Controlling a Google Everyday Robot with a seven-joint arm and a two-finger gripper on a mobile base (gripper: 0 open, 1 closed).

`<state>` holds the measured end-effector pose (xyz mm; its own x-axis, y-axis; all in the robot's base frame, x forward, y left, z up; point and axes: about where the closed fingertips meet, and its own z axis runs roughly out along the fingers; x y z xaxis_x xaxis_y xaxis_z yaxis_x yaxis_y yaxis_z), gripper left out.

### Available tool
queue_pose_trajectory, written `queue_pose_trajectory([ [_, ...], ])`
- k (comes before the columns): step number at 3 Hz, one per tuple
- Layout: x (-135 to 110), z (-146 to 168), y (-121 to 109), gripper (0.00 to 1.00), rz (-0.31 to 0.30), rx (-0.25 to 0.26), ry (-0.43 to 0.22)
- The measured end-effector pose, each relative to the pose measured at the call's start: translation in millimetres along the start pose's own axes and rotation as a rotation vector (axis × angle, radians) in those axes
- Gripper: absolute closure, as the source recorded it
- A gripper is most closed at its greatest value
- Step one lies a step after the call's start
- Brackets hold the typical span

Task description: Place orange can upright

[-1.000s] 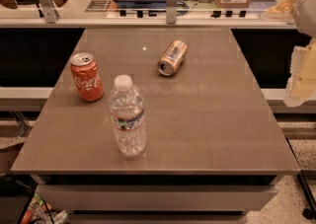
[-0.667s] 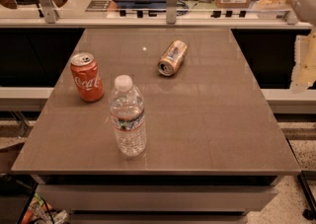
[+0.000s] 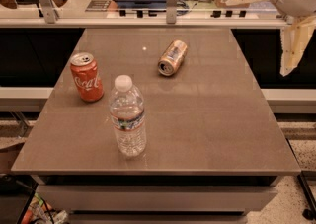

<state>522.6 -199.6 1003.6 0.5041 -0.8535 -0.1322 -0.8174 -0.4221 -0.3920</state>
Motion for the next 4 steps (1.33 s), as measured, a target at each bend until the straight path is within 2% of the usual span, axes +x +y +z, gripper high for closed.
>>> queue_pose_trajectory([
  [1, -3, 20, -10, 0.00, -0.109, 0.000, -0.023],
  [2, -7, 42, -24, 0.00, -0.182, 0.013, -0.037],
  [3, -7, 42, -24, 0.00, -0.182, 0.014, -0.036],
  [4, -1, 44, -32, 0.00, -0.203, 0.045, -0.024],
])
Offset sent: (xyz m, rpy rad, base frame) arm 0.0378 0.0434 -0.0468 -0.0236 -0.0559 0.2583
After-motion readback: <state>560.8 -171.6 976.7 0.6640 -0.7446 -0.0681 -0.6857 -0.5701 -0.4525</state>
